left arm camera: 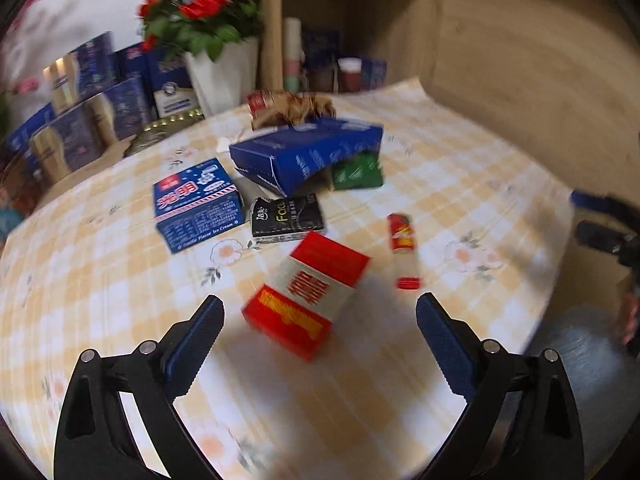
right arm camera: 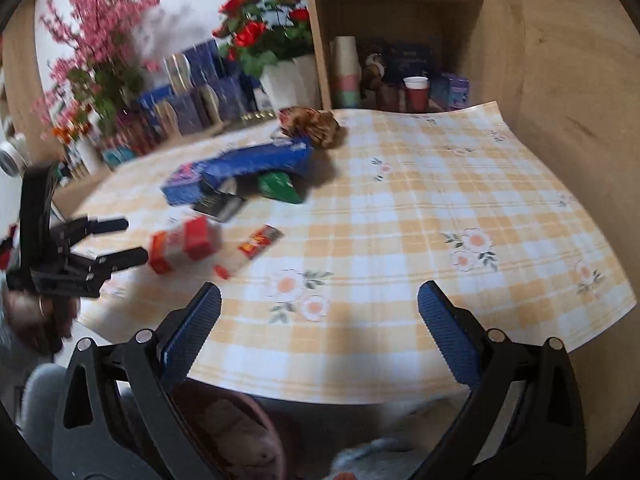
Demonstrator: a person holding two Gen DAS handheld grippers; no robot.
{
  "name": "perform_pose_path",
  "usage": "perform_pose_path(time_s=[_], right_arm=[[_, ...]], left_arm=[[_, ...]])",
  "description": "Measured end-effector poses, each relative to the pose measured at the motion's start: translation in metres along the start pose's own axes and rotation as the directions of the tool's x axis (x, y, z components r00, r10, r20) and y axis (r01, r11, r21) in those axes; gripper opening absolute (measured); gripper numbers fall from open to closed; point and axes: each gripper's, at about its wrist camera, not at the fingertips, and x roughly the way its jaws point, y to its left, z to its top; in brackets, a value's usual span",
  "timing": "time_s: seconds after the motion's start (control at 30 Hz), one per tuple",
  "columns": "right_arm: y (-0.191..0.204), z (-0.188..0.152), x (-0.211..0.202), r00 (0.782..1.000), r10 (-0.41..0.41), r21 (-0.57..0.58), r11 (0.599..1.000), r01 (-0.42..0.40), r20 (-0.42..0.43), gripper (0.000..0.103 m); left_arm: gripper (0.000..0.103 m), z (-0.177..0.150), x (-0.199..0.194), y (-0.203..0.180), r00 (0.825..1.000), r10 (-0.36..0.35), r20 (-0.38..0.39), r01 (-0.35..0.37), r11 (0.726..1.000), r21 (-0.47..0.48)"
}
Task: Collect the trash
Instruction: 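Grasp the red Double Happiness box with the left tool while the right grasps the blue luckin coffee carton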
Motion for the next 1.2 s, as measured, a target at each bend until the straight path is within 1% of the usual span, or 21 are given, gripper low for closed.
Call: perform_pose_path(time_s=[0.07,0.13,0.17,0.27,0.33,0.4,0.47,0.5,0.57,0.6,0.67,0.7,0.73,0.8,0.83,0.9,0.93,0.97,1.07,1.13,1.2], right_arm=[[-0.003,0.000,0.009,0.999,-0.033,-0.023,0.999,0.032,-0.016,0.097],[-0.007,0.001,0.019,0.997,-0.058,-0.027,0.998,0.057,-0.045,0.097],[-0.010,0.000,0.021,0.997,-0.060,-0.022,0.998,0.058,-0.052,0.097],[-0.012,0.004,0.024,0.997,-0.053,-0.020,0.998,0.052,-0.060,0.097],[-0.010,0.007,0.026,0.997,-0.054,-0.049,0.998,0.051,-0.060,0.097],[-0.007,0.010,0.028,0.997,-0.049,-0.081,0.996,0.044,-0.059,0.097],[-0.002,0.014,0.034,0.998,-0.018,-0.134,0.991,0.010,-0.066,0.097],[0.001,0.017,0.038,0.997,-0.015,-0.155,0.988,0.002,-0.077,0.097],[0.012,0.024,0.055,0.993,-0.029,-0.235,0.972,0.001,-0.114,0.097],[0.018,0.028,0.062,0.993,-0.036,-0.268,0.964,0.005,-0.112,0.097],[0.031,0.039,0.077,0.995,-0.043,-0.314,0.949,0.012,-0.092,0.097],[0.035,0.043,0.082,0.995,-0.043,-0.327,0.945,0.011,-0.090,0.097],[0.044,0.051,0.094,0.995,-0.050,-0.358,0.934,0.015,-0.089,0.097],[0.061,0.063,0.112,0.994,-0.088,-0.434,0.899,0.049,-0.070,0.097],[0.073,0.070,0.124,0.991,-0.124,-0.498,0.863,0.083,-0.050,0.097],[0.089,0.079,0.142,0.984,-0.174,-0.573,0.810,0.128,-0.025,0.097],[0.100,0.085,0.154,0.981,-0.195,-0.608,0.780,0.149,-0.010,0.097],[0.106,0.089,0.161,0.978,-0.207,-0.629,0.761,0.159,-0.004,0.097],[0.128,0.097,0.182,0.967,-0.249,-0.695,0.688,0.210,0.045,0.097],[0.141,0.100,0.192,0.962,-0.264,-0.726,0.647,0.234,0.075,0.097],[0.154,0.100,0.203,0.957,-0.278,-0.756,0.607,0.245,0.087,0.096]], left_arm=[[0.094,0.005,0.021,0.006,0.999,-0.011,-0.047,0.012,1.000,0.018],[0.088,0.010,0.040,0.008,0.994,-0.027,-0.102,0.030,0.999,0.034],[0.084,0.011,0.049,0.010,0.991,-0.029,-0.131,0.034,0.999,0.039],[0.072,0.010,0.062,0.012,0.984,-0.049,-0.173,0.055,0.998,0.031],[0.068,0.008,0.060,0.012,0.987,-0.031,-0.161,0.036,0.999,0.028],[0.065,0.003,0.051,0.015,0.990,-0.034,-0.138,0.031,0.999,-0.025],[0.064,-0.003,0.037,0.016,0.994,-0.045,-0.098,0.037,0.995,-0.088],[0.064,-0.009,0.026,0.021,0.996,-0.052,-0.067,0.041,0.988,-0.148],[0.064,-0.015,0.011,0.028,0.998,-0.061,-0.026,0.054,0.972,-0.227],[0.063,-0.021,0.000,0.034,0.998,-0.060,0.005,0.059,0.958,-0.280],[0.063,-0.026,-0.013,0.040,0.998,-0.046,0.037,0.055,0.941,-0.334],[0.063,-0.031,-0.021,0.046,0.998,-0.035,0.057,0.053,0.925,-0.376],[0.063,-0.034,-0.026,0.049,0.998,-0.026,0.064,0.050,0.916,-0.399],[0.062,-0.038,-0.032,0.056,0.997,-0.014,0.076,0.046,0.896,-0.441],[0.062,-0.041,-0.036,0.060,0.997,-0.013,0.081,0.050,0.884,-0.464],[0.062,-0.046,-0.042,0.067,0.996,-0.010,0.086,0.051,0.870,-0.491],[0.062,-0.048,-0.044,0.069,0.996,-0.001,0.084,0.043,0.869,-0.493],[0.062,-0.048,-0.046,0.071,0.997,0.005,0.083,0.037,0.869,-0.493],[0.061,-0.051,-0.052,0.077,0.996,0.016,0.086,0.030,0.866,-0.500],[0.060,-0.054,-0.052,0.080,0.996,0.015,0.085,0.030,0.859,-0.511],[0.060,-0.055,-0.052,0.083,0.996,0.009,0.085,0.037,0.852,-0.523]])
